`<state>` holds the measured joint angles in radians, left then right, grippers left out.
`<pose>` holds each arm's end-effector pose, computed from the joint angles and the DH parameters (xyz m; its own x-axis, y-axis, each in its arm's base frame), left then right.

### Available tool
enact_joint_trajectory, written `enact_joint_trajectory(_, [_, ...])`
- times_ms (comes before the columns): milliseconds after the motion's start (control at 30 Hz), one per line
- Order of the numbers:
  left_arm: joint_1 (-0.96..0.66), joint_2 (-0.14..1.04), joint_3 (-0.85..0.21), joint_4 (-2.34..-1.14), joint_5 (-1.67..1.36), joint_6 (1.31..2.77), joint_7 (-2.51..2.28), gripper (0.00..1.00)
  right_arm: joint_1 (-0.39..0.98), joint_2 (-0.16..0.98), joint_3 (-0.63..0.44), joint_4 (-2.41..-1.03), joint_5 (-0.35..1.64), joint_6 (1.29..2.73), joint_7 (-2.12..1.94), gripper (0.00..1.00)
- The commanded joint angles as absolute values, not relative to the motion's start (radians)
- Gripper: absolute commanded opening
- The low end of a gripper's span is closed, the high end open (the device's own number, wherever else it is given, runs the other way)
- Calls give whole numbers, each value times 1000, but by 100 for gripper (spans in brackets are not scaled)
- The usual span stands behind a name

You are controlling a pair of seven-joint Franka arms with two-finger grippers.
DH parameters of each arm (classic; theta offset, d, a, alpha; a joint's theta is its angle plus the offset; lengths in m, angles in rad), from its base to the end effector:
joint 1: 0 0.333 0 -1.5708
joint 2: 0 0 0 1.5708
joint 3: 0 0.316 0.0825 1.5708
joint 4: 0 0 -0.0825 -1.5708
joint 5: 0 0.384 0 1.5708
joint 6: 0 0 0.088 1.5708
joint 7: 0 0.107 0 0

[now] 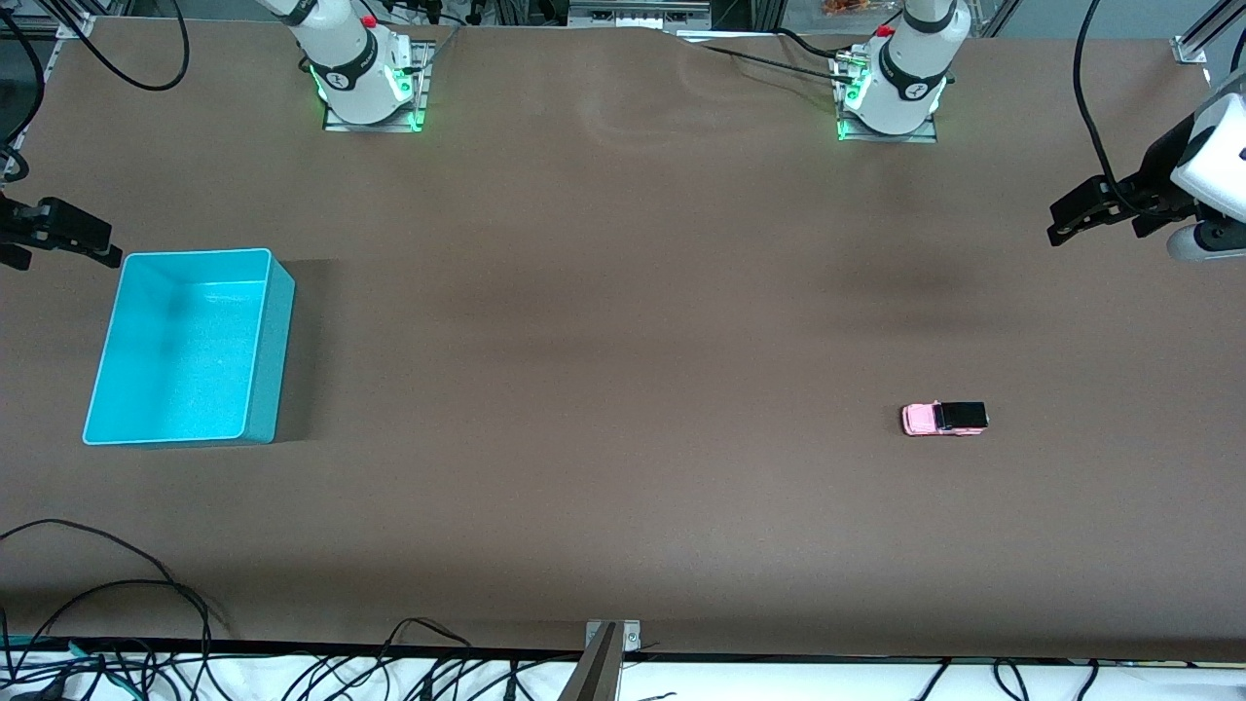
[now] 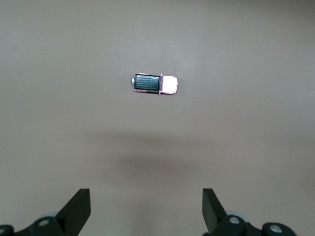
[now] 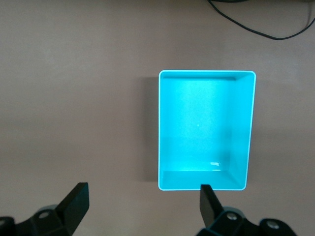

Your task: Wind and store pink jeep toy

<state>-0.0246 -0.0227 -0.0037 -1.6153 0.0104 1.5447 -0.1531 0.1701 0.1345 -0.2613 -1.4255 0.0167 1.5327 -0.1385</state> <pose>0.5436 -0.0143 0.6138 0.9911 0.1248 -0.0457 0.1241 -0.9921 -0.0177 0.5897 -0.0409 0.6148 0.9985 0.0494 -0.0250 0.0498 -0.9987 0.0146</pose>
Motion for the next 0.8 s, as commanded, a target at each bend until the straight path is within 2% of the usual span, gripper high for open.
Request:
enact_joint_trajectory(0, [-21, -8, -11, -1578, 38, 1516, -163, 100, 169, 130, -255, -1420, 2, 1508, -133, 100])
enact_joint_trajectory(767, [-21, -6, -9, -1578, 40, 1516, -163, 100, 169, 135, -255, -1420, 5, 1508, -141, 100])
